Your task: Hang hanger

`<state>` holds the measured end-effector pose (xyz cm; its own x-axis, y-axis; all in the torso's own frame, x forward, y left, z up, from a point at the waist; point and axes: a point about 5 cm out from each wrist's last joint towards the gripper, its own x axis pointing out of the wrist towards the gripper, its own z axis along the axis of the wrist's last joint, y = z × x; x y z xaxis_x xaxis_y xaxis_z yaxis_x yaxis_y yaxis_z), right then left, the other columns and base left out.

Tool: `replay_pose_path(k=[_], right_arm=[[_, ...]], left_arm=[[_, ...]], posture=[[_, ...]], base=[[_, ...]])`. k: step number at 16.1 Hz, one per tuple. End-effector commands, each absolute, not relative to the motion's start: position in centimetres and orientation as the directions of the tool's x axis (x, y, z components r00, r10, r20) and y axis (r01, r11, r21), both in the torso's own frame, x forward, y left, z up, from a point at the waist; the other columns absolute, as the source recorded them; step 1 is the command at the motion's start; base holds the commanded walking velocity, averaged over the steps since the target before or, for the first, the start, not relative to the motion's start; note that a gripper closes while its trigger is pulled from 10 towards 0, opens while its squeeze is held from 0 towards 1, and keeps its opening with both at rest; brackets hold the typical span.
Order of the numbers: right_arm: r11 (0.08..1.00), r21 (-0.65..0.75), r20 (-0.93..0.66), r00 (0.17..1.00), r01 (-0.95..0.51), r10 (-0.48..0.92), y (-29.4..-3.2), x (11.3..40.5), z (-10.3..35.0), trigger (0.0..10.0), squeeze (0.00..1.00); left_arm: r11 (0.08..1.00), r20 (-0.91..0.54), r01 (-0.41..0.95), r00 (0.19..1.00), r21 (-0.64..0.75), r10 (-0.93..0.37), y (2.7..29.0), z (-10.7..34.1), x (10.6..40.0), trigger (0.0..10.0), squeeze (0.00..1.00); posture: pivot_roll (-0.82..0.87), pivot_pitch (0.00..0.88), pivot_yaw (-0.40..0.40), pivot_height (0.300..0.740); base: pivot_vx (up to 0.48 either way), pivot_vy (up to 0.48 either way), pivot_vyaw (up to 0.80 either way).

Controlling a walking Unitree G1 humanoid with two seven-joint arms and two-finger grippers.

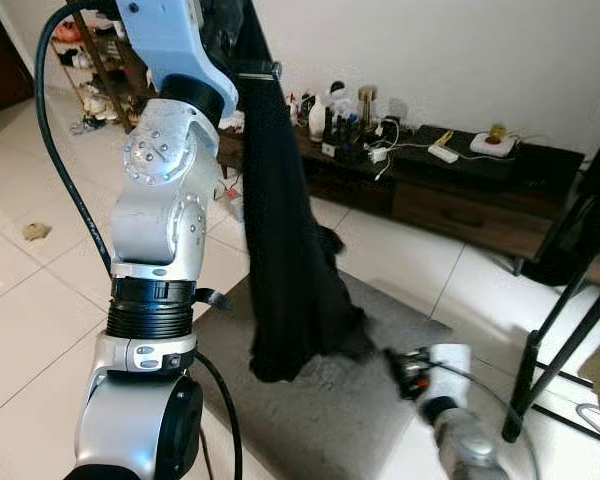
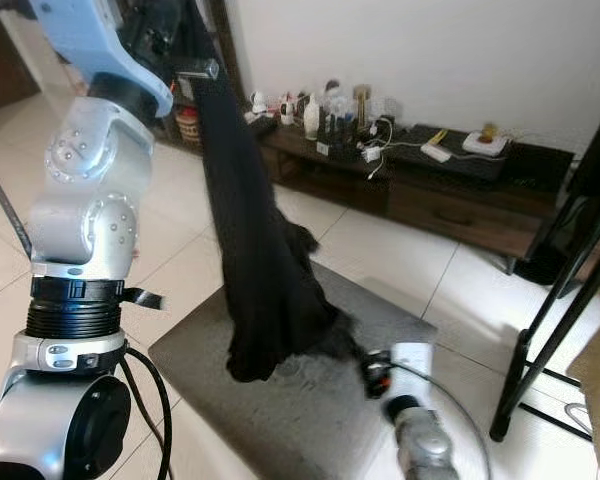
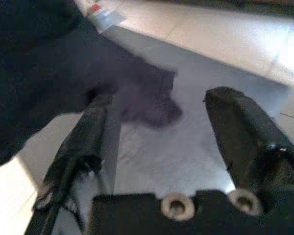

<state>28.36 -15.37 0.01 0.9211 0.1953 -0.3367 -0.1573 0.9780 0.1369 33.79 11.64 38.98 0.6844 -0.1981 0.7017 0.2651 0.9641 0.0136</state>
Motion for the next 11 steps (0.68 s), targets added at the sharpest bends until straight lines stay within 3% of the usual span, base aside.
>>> replay_pose_path(k=[1,2,3,11], right_arm=[[0.975,0.136,-0.37,0.904,-0.177,0.215,-15.2,27.9,-0.6,10.0,0.0],[0.957,0.091,-0.427,0.858,-0.275,0.287,-15.0,27.5,-1.2,10.0,0.0],[0.903,0.012,-0.537,0.759,-0.43,0.369,-15.0,27.3,-1.7,10.0,0.0],[0.754,0.066,-0.541,0.612,-0.654,0.578,-13.2,28.9,0.3,10.0,0.0]], left_arm=[[0.962,0.724,0.272,0.661,0.009,-0.194,11.8,39.6,33.4,10.0,0.0],[0.957,0.7,0.289,0.686,-0.01,-0.199,11.4,38.9,33.6,10.0,0.0],[0.952,0.657,0.303,0.726,-0.038,-0.205,10.6,38.0,34.3,10.0,0.0],[0.943,0.584,0.311,0.79,-0.118,-0.188,9.8,36.8,35.0,10.0,0.0]], posture=[[-0.01,0.036,0.076,0.74],[-0.01,0.04,0.077,0.74],[-0.01,0.042,0.075,0.74],[-0.01,0.05,0.075,0.74]], base=[[0.0,0.0,0.0],[0.0,0.0,0.0],[0.0,0.0,0.0],[0.0,0.0,0.0]])
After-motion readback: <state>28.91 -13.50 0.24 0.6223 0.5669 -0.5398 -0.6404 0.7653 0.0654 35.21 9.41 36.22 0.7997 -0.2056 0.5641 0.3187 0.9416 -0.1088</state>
